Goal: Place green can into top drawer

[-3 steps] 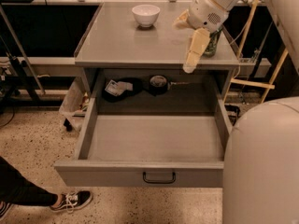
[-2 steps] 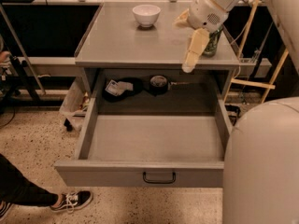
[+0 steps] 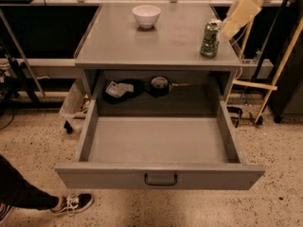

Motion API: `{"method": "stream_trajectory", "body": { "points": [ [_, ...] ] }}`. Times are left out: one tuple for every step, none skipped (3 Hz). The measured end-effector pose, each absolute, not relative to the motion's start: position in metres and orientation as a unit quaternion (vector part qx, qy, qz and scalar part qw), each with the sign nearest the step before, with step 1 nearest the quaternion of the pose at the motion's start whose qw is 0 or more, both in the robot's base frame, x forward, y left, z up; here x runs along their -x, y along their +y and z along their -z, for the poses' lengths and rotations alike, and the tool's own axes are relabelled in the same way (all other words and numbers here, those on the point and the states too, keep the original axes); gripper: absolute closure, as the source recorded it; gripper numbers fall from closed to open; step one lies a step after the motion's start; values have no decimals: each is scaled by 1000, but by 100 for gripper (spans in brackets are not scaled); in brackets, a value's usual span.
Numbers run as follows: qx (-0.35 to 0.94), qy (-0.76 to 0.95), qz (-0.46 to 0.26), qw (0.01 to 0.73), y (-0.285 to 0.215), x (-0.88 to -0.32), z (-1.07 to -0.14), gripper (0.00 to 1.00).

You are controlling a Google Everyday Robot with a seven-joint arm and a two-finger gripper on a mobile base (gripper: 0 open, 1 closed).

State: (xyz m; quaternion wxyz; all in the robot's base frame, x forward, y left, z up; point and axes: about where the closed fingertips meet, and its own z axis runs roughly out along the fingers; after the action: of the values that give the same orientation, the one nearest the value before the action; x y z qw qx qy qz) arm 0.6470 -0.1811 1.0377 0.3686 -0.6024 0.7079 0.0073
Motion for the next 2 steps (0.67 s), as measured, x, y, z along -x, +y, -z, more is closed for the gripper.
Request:
{"method": "stream_trajectory", "body": {
  "points": [
    [597, 705, -1, 384, -178, -655, -1042, 0],
    [598, 705, -2, 382, -178, -654, -1042, 0]
  ]
}}
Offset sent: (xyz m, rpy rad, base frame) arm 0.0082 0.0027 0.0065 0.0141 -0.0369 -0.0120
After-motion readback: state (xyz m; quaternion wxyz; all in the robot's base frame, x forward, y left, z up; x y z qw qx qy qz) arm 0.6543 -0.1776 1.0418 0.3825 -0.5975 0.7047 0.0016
